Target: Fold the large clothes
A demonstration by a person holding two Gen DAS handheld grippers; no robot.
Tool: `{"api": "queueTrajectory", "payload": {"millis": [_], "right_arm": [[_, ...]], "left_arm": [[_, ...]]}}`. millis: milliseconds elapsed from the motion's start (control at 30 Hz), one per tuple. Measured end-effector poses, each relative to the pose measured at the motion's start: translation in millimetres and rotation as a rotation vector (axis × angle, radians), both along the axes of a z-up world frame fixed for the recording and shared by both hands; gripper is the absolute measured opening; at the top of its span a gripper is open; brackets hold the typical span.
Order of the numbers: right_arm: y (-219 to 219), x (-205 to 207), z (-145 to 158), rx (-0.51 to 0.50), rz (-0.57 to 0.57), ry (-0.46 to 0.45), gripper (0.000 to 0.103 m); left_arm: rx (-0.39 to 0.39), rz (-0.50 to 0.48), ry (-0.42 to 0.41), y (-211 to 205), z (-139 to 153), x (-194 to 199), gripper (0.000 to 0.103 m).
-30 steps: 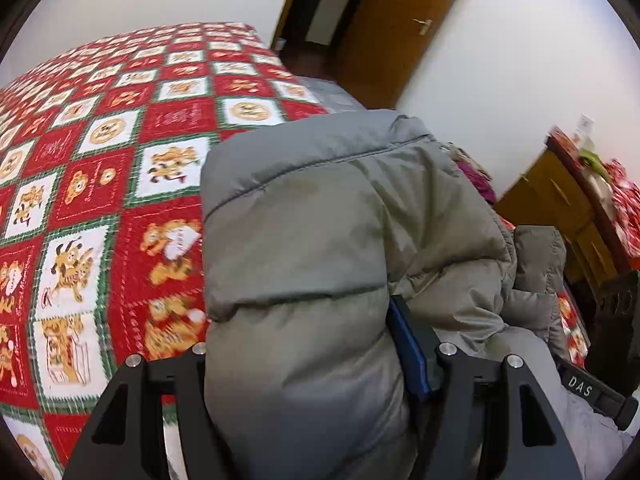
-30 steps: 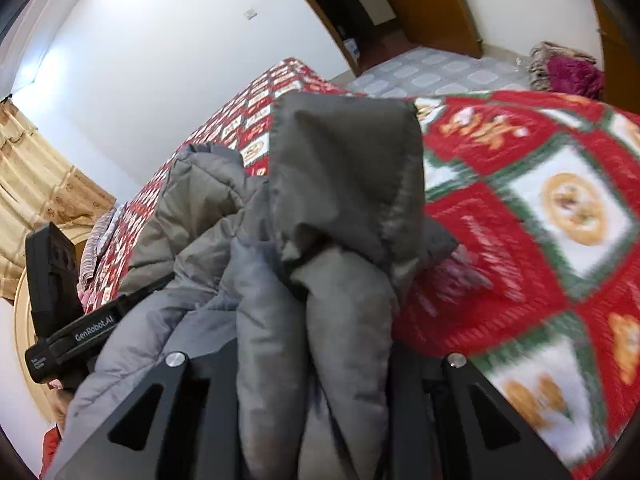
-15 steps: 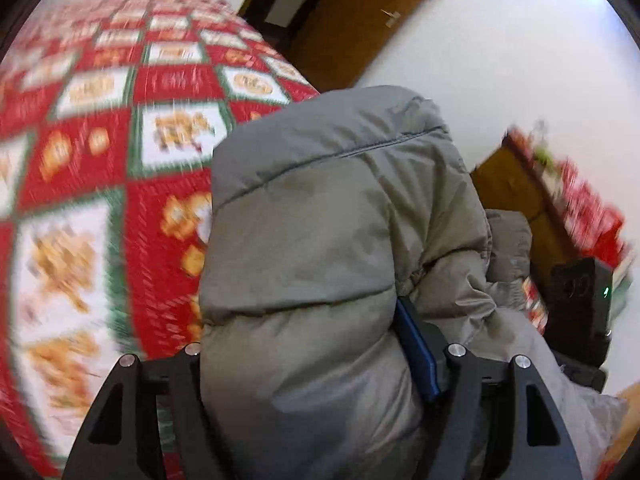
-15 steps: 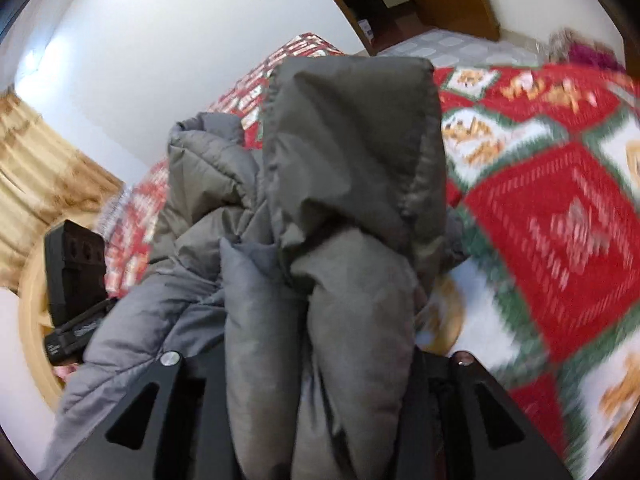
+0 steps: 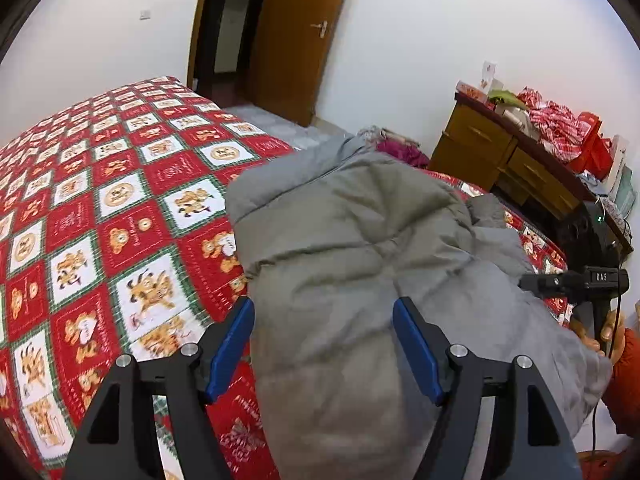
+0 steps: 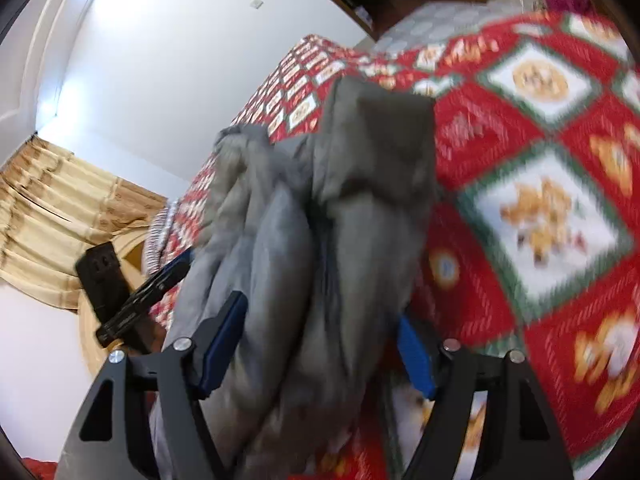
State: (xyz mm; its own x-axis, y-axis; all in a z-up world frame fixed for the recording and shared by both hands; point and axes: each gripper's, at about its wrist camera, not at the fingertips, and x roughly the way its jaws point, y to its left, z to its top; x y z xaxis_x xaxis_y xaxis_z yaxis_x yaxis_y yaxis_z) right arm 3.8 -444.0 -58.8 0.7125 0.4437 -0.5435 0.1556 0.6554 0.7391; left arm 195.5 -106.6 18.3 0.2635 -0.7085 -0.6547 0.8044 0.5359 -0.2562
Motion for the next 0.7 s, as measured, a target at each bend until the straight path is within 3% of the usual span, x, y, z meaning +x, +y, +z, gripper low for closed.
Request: {"api": "queueTrajectory", "payload": {"millis": [33,133,233,333,500,600,700], "right_arm": [[2.4,1.6,-4.9,0.020,0.010,0.003,0.075],[18.2,23.6,-9.9,0.004,0.069,0.014,0.051],[37.9,45.2,-17.6,-0.001,0.090,0.067,0.049],[56.1,59.3,-18.0,-0.024,0.117,0.068,0.044],[54.2,108.8,-34.4,0.082,0.129,0.076,0.034],[50.3,147.8,-31.4,0.072,0.139,0.085,0.034],[41.3,179.2,-27.3,0.082,0.148,0.058,0.034]], "left_arm": [[-0.002,0.019,0.011,2.8,-4.0,5.7,0.074],[-0.005,0.079,0.106,13.4,-24.4,18.5,0.074],[-0.086,0.113,0.239,29.0,-48.3,25.7,0.074],[-0.145,0.149,0.279,41.5,-65.4,22.1,0.080],[-0.273,0.266,0.451,53.0,-99.0,23.1,0.081],[-0.276,0.414,0.408,43.2,-90.9,4.7,0.081],[-0.327,0.550,0.408,34.7,-88.5,-15.0,0.081]]}}
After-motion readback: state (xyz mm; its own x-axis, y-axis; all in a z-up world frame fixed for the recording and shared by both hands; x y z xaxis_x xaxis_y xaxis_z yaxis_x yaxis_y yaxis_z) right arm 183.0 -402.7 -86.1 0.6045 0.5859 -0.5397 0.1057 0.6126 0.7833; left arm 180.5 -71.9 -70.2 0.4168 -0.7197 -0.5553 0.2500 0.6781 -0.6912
